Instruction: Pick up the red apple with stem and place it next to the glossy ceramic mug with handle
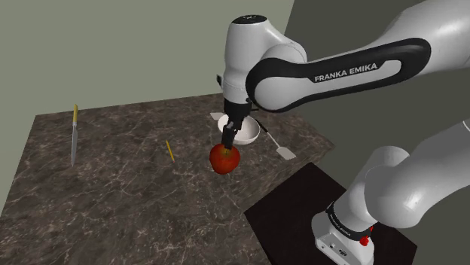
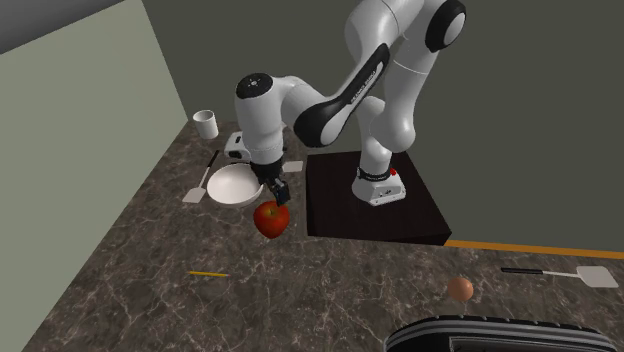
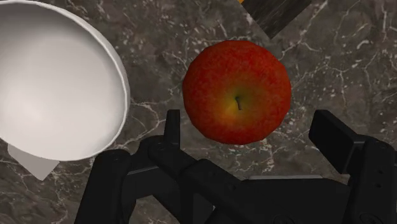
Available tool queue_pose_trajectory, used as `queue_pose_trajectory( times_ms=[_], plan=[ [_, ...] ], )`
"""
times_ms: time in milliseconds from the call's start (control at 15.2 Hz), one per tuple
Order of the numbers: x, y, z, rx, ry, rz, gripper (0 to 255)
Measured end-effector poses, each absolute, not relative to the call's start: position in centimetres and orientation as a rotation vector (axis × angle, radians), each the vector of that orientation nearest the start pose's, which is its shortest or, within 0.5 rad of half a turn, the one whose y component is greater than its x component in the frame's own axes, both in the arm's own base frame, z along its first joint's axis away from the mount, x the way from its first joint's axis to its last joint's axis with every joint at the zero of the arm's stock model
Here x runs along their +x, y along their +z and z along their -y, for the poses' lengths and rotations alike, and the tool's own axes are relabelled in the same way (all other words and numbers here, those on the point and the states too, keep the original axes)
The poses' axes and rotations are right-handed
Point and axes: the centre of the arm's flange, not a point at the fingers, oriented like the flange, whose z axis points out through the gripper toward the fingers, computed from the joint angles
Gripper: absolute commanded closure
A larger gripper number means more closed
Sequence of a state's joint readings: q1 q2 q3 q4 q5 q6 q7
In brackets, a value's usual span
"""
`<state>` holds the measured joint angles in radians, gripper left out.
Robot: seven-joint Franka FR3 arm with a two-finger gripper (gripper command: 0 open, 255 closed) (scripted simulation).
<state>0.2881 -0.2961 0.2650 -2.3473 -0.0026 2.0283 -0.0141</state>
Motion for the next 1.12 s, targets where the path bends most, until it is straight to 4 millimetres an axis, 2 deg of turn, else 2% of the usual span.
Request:
queue_pose_trajectory(
  times_ms=[198,528,924,990,1122],
  plan=[
    [38.5,42.7,-24.9,-3.093,0.009,0.919,0],
    [38.4,40.2,-24.8,-3.091,0.008,0.924,0],
    [38.4,39.7,-24.8,-3.091,0.007,0.924,0],
    [38.4,39.7,-24.8,-3.091,0.007,0.924,255],
    [38.4,39.7,-24.8,-3.091,0.007,0.924,255]
  ],
)
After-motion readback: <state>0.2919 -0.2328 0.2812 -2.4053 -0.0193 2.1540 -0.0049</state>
